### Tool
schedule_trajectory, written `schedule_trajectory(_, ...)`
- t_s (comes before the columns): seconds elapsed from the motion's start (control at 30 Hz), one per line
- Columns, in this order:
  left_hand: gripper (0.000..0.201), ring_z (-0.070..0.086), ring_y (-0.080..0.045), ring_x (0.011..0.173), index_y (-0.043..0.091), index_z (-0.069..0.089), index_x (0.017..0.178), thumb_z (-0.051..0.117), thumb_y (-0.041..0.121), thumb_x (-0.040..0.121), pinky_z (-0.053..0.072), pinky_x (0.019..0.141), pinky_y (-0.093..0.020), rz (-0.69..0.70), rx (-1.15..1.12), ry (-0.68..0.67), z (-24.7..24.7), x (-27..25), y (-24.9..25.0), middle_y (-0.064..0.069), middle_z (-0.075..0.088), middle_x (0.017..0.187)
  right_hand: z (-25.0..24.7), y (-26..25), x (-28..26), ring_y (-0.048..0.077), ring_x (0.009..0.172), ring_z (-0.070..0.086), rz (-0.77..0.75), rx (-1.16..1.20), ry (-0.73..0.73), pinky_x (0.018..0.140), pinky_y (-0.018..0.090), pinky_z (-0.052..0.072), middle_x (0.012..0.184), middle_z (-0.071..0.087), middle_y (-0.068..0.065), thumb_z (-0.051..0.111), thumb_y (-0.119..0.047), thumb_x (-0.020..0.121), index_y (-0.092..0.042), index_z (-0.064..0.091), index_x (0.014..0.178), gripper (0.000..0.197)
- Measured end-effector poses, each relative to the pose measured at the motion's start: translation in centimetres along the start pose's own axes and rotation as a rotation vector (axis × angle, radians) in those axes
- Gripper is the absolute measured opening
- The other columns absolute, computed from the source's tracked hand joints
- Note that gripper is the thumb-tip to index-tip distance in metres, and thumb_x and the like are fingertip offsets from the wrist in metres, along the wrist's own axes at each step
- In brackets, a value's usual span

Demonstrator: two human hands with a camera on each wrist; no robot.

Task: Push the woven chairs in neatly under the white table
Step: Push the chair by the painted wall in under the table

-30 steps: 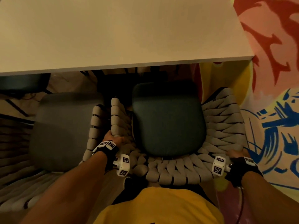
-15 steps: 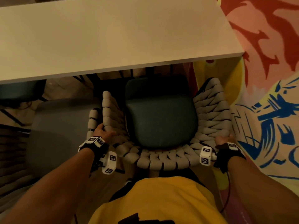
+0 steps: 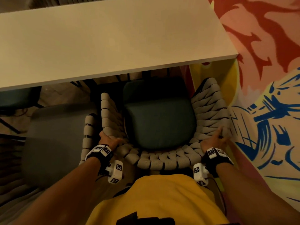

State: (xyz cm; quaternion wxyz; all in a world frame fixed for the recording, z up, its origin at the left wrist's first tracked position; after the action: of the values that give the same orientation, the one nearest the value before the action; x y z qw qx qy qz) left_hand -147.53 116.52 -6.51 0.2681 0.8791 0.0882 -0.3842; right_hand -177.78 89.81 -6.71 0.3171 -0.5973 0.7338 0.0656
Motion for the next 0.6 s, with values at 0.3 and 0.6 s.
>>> schedule_trajectory(0.3,0.114,0.050,-0.047,0.118,0.035,-0.001,0.150,0.081,0.029,0.070,0.052,0.088,-0.056,-0.042,-0.034,0.018,0.7,-2.6,-2.9,-0.019,0.037,0.146,-0.7,0.7,-1.9,0.041,0.131,0.040,0.136,0.019,-0.101,0.104,0.048,0.038,0.157,0.018,0.022,0.054,-0.018,0.096,-0.014,-0.025,0.149,0.095)
schedule_trajectory(0.6,0.114,0.038,-0.043,0.133,0.029,-0.010,0.152,0.076,0.028,0.078,0.046,0.100,-0.050,0.048,0.066,0.029,1.6,-5.1,-3.7,-0.017,0.020,0.155,1.0,0.5,-5.7,0.046,0.141,0.011,-0.118,-0.237,-0.090,0.111,0.055,0.027,0.157,-0.004,0.019,0.060,-0.028,0.087,-0.026,0.015,0.150,0.078)
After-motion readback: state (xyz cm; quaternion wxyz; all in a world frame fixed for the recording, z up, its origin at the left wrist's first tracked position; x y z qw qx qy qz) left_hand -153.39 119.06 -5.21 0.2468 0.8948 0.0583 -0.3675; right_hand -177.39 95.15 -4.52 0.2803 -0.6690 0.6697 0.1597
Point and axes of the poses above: each hand's wrist, its own x-axis towards the middle knuckle, its own z-axis out of the palm, y = z × x, the point moved 3 cm from there along x, towards the middle knuckle
